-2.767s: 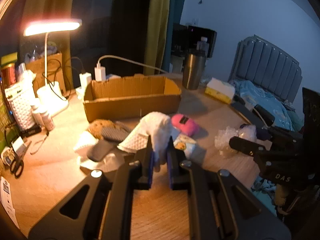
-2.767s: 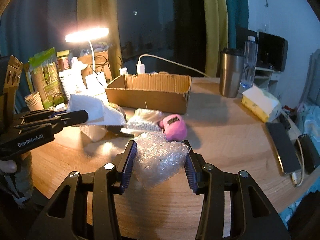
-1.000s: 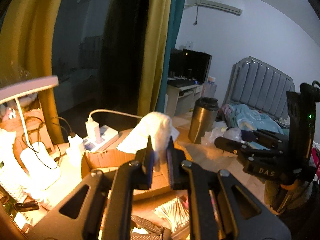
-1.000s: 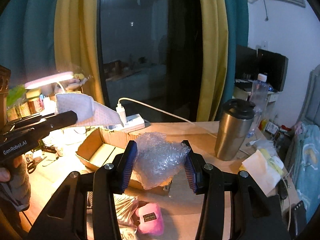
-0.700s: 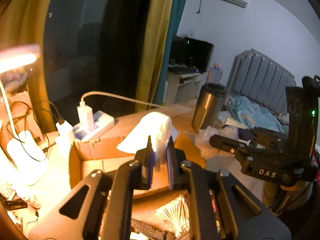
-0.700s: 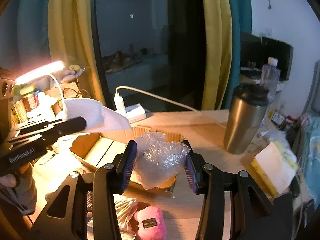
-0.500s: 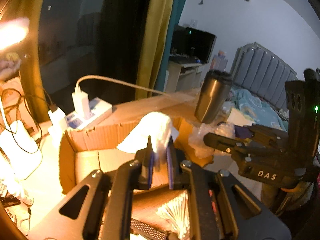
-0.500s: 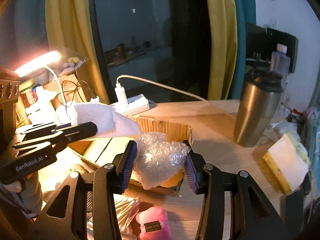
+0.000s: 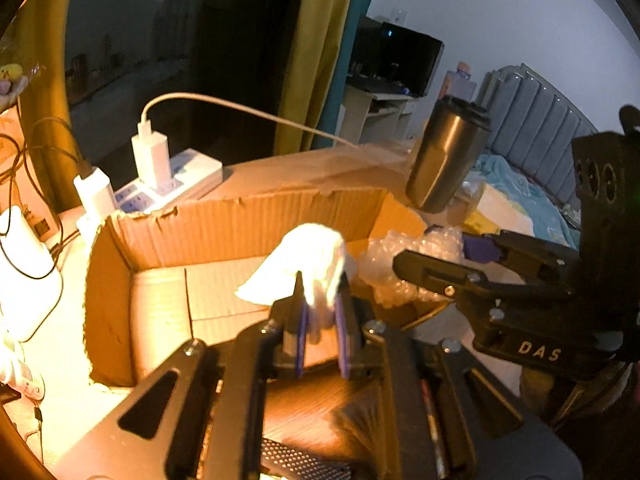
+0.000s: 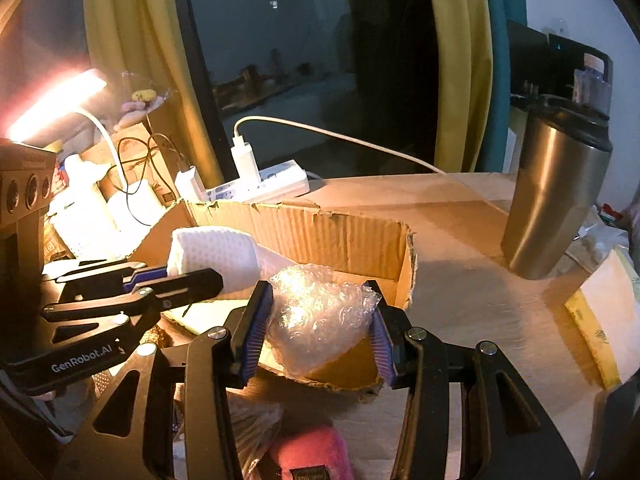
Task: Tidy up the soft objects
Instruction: 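Carry the bubble wrap into the box with the right gripper while the left gripper carries the white towel, then open the right gripper to drop the bubble wrap in the box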
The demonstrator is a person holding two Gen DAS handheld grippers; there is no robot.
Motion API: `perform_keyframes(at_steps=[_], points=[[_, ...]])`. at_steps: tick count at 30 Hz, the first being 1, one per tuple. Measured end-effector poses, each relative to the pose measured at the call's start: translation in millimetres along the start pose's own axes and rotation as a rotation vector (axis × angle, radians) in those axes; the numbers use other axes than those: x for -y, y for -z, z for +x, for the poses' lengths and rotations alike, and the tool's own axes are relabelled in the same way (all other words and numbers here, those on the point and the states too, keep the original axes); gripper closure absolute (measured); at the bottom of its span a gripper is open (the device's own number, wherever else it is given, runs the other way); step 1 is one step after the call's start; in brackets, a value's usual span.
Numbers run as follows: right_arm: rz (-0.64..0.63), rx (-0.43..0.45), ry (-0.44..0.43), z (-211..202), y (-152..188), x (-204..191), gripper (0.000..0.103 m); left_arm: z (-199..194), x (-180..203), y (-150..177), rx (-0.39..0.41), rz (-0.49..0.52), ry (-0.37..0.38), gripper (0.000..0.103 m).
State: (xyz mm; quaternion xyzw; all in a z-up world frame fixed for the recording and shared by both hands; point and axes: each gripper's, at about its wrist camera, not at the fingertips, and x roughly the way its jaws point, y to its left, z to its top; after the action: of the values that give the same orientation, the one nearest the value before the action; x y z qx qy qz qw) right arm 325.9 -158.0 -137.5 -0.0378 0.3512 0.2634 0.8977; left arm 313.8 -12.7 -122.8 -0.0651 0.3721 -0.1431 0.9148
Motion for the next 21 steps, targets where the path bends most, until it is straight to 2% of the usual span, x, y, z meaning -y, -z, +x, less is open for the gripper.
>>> perform_keyframes(at_steps=[3, 6, 8, 9, 11, 14, 17, 18, 21], points=[[-0.007, -0.007, 0.003, 1, 1, -1, 0.054, 3, -1, 1, -0.017, 0.001, -0.006, 0.089], [-0.010, -0.011, 0.009, 1, 1, -1, 0.052, 2, 0, 1, -0.019, 0.005, -0.013, 0.082], [-0.012, -0.009, 0.007, 0, 0, -2, 0.045, 0, 0, 1, -0.018, 0.008, -0.023, 0.081], [-0.011, -0.007, 0.006, -1, 0, -2, 0.038, -1, 0, 1, -0.016, 0.010, -0.027, 0.080], [-0.008, 0.005, 0.006, -5, -1, -2, 0.037, -5, 1, 1, -0.012, 0.014, -0.039, 0.078], [-0.011, 0.021, 0.018, -11, -2, -2, 0.037, -10, -1, 1, -0.004, 0.011, -0.054, 0.068], [-0.012, 0.033, 0.029, -19, -2, -3, 0.037, -20, -4, 1, 0.019, -0.007, -0.058, 0.043], [-0.013, 0.036, 0.032, -21, -3, -4, 0.036, -24, -6, 1, 0.029, -0.015, -0.056, 0.039], [-0.019, 0.047, 0.042, -29, -3, -7, 0.036, -36, -7, -1, 0.056, -0.028, -0.054, 0.039]])
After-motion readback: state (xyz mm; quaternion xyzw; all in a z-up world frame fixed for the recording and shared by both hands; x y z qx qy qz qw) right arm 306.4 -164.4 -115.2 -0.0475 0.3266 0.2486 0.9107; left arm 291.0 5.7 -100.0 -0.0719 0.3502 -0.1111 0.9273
